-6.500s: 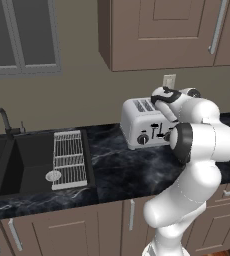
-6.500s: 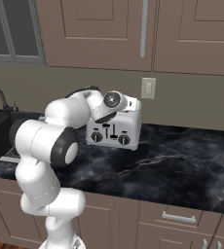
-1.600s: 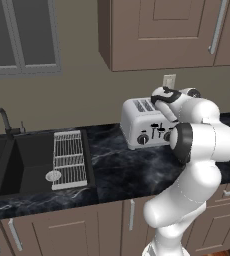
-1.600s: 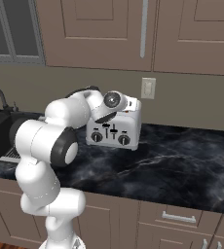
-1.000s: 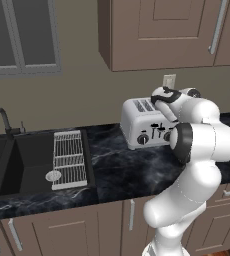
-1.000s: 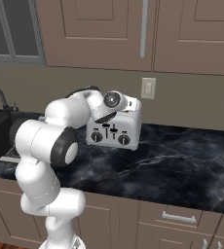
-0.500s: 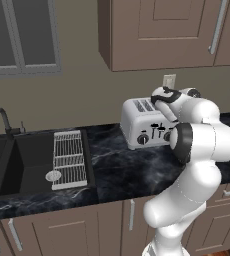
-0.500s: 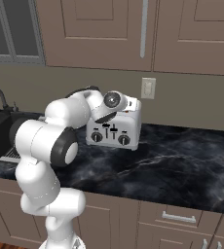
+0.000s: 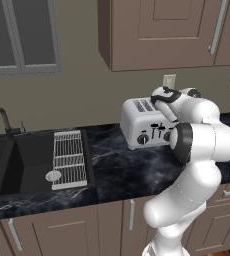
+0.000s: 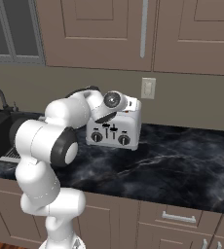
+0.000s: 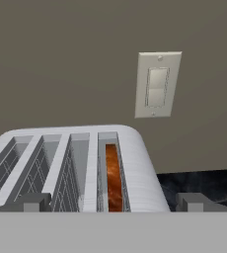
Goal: Start the toaster. Once the lever pops up, take the bread to the plate on the dining counter.
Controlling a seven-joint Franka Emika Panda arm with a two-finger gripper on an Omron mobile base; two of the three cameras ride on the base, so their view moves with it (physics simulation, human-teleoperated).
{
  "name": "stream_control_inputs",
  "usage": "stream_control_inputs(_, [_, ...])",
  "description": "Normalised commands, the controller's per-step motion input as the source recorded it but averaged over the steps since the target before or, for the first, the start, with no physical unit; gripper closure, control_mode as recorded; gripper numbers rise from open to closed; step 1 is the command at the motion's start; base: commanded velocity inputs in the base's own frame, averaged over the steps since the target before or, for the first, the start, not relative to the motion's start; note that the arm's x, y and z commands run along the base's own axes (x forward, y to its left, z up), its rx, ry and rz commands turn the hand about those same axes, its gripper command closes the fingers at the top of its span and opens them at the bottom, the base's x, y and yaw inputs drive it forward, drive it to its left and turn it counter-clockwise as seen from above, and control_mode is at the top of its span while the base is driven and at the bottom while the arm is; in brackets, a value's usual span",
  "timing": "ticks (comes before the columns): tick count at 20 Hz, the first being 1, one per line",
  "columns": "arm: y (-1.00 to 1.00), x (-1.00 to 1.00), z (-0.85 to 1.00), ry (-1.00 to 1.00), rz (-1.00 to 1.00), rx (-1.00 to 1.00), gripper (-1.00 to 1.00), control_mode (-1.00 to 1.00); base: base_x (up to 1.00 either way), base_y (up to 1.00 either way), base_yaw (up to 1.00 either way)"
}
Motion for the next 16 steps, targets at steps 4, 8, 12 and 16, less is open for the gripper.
stream_control_inputs(4, [0.0, 0.0, 0.0, 0.0, 0.0, 0.0, -1.0, -1.0, 0.0, 0.0, 0.0])
stream_control_inputs(8, [0.0, 0.0, 0.0, 0.0, 0.0, 0.0, -1.0, -1.0, 0.0, 0.0, 0.0])
stream_control_inputs(12, [0.0, 0.0, 0.0, 0.0, 0.0, 0.0, -1.0, -1.0, 0.0, 0.0, 0.0])
stream_control_inputs(16, [0.0, 0.0, 0.0, 0.0, 0.0, 0.0, -1.0, -1.0, 0.0, 0.0, 0.0])
